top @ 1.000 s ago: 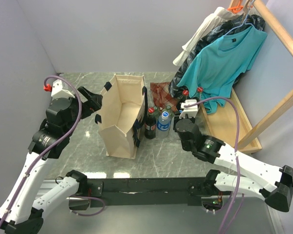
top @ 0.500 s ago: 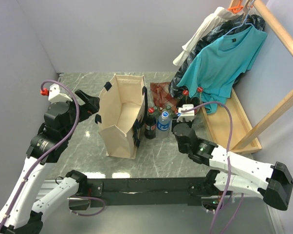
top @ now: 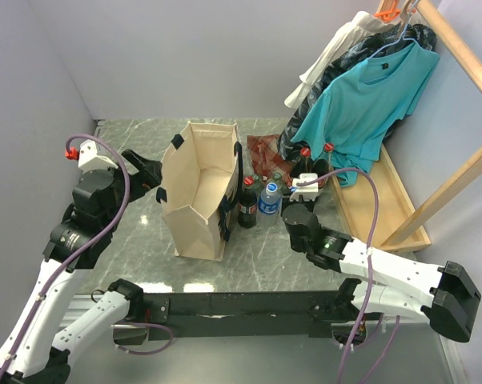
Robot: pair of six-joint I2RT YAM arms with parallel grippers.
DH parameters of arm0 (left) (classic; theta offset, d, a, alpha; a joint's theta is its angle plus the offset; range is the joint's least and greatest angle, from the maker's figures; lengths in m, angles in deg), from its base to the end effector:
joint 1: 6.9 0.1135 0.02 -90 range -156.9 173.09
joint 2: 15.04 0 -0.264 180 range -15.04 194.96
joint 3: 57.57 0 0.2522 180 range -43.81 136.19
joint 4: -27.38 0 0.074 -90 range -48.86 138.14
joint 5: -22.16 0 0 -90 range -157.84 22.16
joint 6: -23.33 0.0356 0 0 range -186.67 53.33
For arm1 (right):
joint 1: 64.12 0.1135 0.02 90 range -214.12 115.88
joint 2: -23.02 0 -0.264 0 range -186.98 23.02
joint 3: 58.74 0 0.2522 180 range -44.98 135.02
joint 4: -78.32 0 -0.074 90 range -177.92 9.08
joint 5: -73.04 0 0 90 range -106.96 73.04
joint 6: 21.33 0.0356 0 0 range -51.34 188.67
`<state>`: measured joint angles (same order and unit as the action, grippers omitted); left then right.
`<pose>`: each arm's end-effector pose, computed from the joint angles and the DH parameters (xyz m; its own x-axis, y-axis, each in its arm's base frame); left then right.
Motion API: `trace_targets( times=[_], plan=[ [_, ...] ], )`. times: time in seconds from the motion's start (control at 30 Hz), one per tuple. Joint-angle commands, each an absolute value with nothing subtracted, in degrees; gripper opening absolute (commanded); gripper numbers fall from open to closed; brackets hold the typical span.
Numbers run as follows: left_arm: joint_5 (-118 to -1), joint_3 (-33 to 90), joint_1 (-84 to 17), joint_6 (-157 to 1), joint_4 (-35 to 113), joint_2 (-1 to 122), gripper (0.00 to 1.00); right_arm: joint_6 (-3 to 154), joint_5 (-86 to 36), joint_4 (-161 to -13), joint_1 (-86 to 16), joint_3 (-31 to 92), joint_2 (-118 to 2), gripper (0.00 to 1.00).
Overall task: Take the beverage out of the canvas bag
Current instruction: Place the drink at the center of the board.
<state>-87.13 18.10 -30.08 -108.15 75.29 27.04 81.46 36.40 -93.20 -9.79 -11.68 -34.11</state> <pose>0.1319 -0.0437 0.4033 -0.2215 -0.5852 -0.7800 -0.0927 0.8089 -0.5806 0.1488 0.1583 0.2608 -0.1900 -0.0382 -0.9810 0.0009 0.9992 -0.0391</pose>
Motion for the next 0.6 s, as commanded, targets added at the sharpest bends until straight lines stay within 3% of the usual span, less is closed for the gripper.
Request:
trace_targets(
  times=[0.0,0.1,0.3,0.57],
  plan=[
    [-88.41,17.80,-30.11,-108.42,74.54,26.27,0.96,83.96,40.69,-101.01,-9.98,-10.70,-31.04,0.42],
    [-88.23,17.72,-30.11,-108.51,74.72,26.27,0.96,84.22,41.05,-100.49,-10.07,-11.05,-29.90,0.56],
    [-88.23,17.10,-30.11,-108.25,74.72,25.57,0.96,83.61,41.49,-99.08,-10.07,-11.05,-27.53,0.71],
    [-89.46,16.13,-30.11,-108.07,74.98,23.81,0.96,82.20,42.01,-94.78,-9.98,-8.33,-24.01,0.75]
  ],
)
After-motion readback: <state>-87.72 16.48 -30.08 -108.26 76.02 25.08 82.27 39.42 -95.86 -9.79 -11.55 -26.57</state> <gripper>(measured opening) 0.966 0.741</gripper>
